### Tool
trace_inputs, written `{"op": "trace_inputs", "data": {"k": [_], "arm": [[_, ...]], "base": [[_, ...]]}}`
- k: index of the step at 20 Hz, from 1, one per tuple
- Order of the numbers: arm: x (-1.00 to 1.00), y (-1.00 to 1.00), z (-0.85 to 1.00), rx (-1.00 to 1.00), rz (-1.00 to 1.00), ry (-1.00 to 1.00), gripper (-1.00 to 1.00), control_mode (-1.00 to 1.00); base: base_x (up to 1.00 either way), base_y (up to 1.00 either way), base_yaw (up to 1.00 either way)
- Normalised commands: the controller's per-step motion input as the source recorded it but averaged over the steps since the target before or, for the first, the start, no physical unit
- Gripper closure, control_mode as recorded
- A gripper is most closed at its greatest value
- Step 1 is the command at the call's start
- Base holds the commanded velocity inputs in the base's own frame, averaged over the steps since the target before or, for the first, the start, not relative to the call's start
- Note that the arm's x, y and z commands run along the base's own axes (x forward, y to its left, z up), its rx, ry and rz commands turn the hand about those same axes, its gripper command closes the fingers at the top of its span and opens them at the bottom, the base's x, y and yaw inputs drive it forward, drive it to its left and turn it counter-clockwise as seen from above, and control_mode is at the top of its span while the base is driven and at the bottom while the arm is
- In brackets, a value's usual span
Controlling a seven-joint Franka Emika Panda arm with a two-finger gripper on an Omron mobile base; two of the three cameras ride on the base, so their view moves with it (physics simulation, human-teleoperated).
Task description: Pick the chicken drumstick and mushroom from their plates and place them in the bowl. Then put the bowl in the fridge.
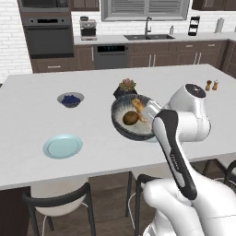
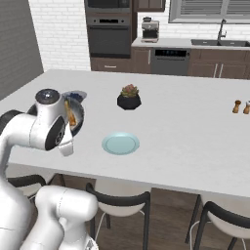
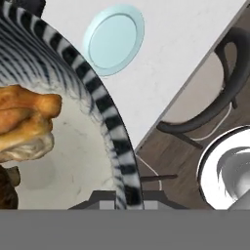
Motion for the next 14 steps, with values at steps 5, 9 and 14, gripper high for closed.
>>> {"op": "trace_inputs", "data": {"k": [5, 9, 14], "arm": [[-0.43, 0.0, 0.85, 0.0, -0.08, -0.01, 1.0, -1.0], [0.0, -0.01, 0.16, 0.0, -0.08, 0.06, 1.0, -1.0], [-0.08, -0.01, 0.0, 0.0, 0.0, 0.01, 1.0, -1.0]], "base": [[0.0, 0.0, 0.0], [0.0, 0.0, 0.0], [0.0, 0.0, 0.0]]}}
